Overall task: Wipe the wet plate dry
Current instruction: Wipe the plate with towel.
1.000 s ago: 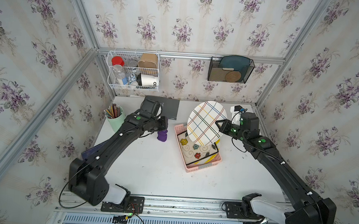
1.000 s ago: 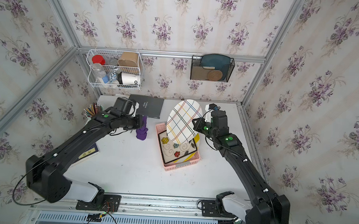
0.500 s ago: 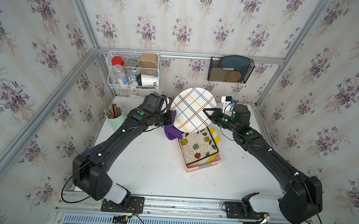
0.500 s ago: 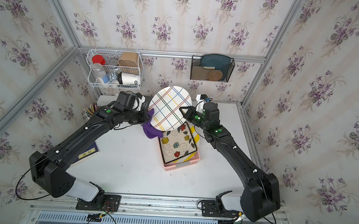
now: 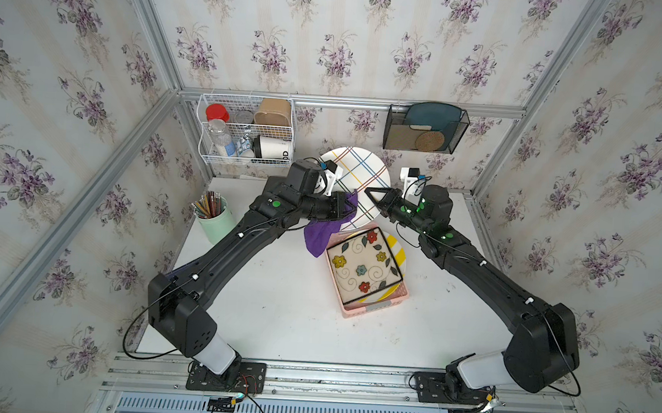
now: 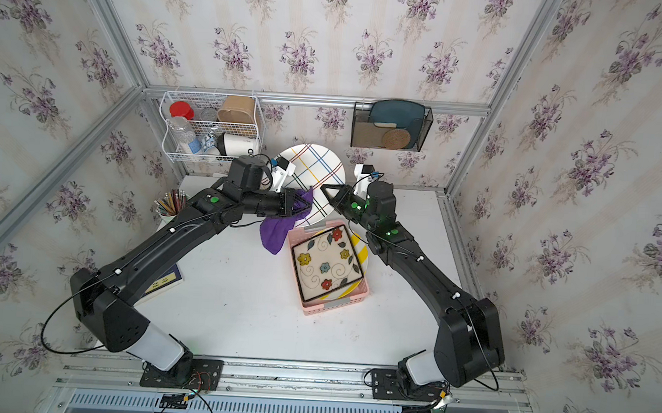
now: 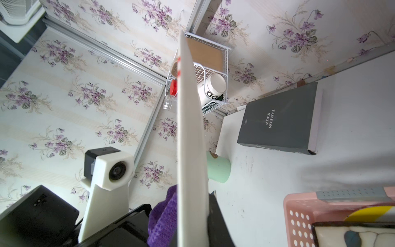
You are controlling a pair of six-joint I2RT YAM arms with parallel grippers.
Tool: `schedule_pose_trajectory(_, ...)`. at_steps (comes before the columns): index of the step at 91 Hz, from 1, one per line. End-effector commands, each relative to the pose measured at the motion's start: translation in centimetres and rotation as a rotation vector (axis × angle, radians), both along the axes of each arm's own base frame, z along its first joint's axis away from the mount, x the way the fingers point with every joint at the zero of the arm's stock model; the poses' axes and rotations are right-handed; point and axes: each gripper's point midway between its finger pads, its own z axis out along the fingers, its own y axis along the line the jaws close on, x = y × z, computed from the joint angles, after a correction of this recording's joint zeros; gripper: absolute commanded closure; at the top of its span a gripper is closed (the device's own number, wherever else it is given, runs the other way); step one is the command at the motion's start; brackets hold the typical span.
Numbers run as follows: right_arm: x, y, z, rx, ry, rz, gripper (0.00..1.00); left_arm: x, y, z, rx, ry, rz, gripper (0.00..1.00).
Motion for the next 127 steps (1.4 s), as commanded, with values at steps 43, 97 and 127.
schedule_pose_trajectory(43, -1.4, 0.5, 5.9, 0.169, -0.140, 0.039, 1.00, 3.5, 1.7, -2.0, 0.036, 0.028, 0.109, 1.00)
schedule_pose_trajectory(97, -1.9, 1.4, 6.3, 0.102, -0.210, 0.119, 1.00, 5.1, 2.2, 1.6, -0.040, -0.040, 0.046, 1.00)
schedule_pose_trajectory(127, -1.1, 2.9, 6.0, 0.154, -0.161, 0.128, 1.00, -1.0, -4.2, 0.4, -0.132, 0.051, -0.259, 1.00)
